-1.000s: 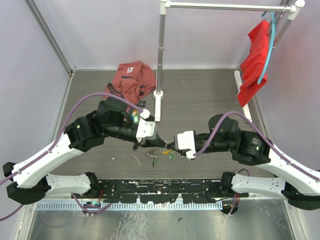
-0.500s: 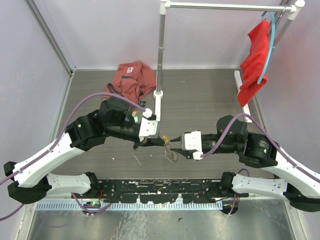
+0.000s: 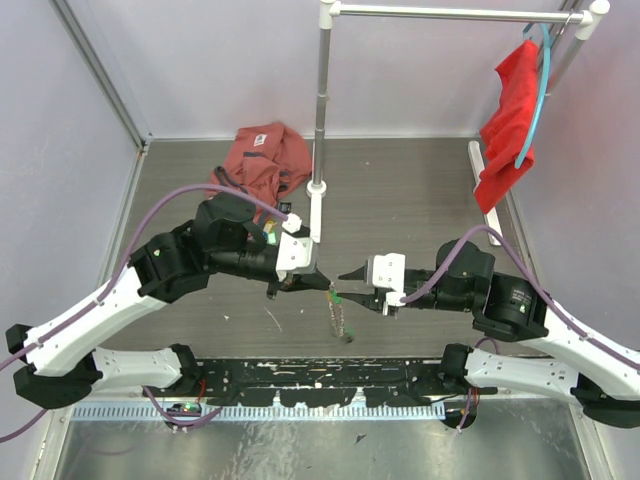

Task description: Put the keys on the keyring

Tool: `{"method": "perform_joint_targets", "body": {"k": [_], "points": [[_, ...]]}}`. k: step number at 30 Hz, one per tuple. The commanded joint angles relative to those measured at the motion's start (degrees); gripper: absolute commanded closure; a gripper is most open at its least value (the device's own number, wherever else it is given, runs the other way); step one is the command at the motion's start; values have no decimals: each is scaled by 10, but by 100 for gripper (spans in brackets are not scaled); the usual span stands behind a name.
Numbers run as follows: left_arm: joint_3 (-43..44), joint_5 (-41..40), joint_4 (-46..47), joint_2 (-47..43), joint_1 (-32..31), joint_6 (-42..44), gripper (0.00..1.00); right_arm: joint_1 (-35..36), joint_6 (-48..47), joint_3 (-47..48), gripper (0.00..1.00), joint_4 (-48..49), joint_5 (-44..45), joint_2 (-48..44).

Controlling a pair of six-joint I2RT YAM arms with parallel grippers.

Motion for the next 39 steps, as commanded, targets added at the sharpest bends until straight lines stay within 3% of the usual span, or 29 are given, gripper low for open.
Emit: {"method": "perform_joint_targets", "body": {"k": [1,7,17,25,28,34,39], "points": [[-19,2,83,-34,1,-36,100,1,43,-10,64,86,-9,-20],[-52,3,138,-56,0,-71,100,1,66,-25,64,113,-22,-25],[-49,5,139,-56,1,-72,100,1,72,-30,67,134,-28,-9],[-48,5,137,-56,0,-69,100,1,72,-26,98,129,-28,-1],[-48,4,133,-58,1,-68,100,1,66,-13,99,100,-21,3],[-57,1,128,-66,1,-73,70,1,38,61,99,-29,-3,30],[-77,-14,133,-66,0,-75,66,1,50,154,99,-170,3,78]]}}
